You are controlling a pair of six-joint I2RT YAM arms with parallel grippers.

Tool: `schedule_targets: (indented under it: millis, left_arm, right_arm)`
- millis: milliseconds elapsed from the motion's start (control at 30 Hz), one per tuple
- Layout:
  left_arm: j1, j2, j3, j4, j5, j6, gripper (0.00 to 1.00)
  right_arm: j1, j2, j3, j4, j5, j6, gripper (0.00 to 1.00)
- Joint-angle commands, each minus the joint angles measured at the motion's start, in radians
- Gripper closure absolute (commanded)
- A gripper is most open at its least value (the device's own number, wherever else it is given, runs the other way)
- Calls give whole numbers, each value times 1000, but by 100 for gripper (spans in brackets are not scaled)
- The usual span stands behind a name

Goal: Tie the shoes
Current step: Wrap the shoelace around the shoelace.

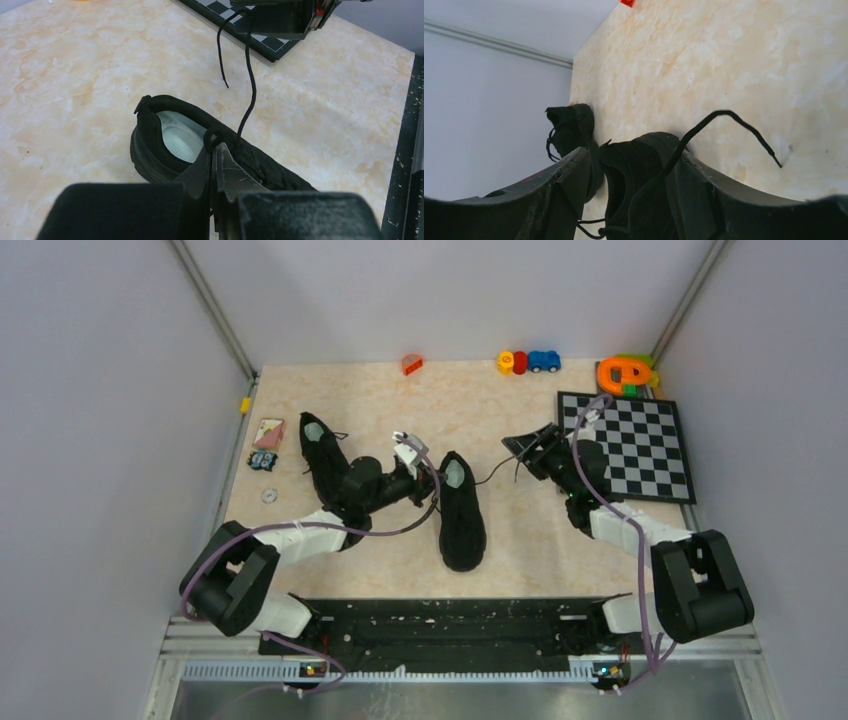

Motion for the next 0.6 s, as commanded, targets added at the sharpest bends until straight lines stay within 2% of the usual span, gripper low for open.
schedule_targets:
  millis: [0,167,267,333,433,567]
  left_arm:
    - [4,-11,45,-26,42,37,100]
    - [4,0,71,-55,62,62,100]
    - [5,5,95,-95,67,88,100]
    - [5,6,112,-126,70,132,100]
    - [5,6,136,-174,73,170,100]
    - [5,5,154,-218,75,209,100]
  right_arm:
    - [-4,-27,-39,-9,-88,18,36]
    - [58,-32,-155,109,-83,140,36]
    - [110,-11,-151,99,-33,157,35]
    - [129,24,-153,154,-28,177,35]
    - [132,71,-162,245,-6,203,35]
    - [132,145,-126,267,-5,224,35]
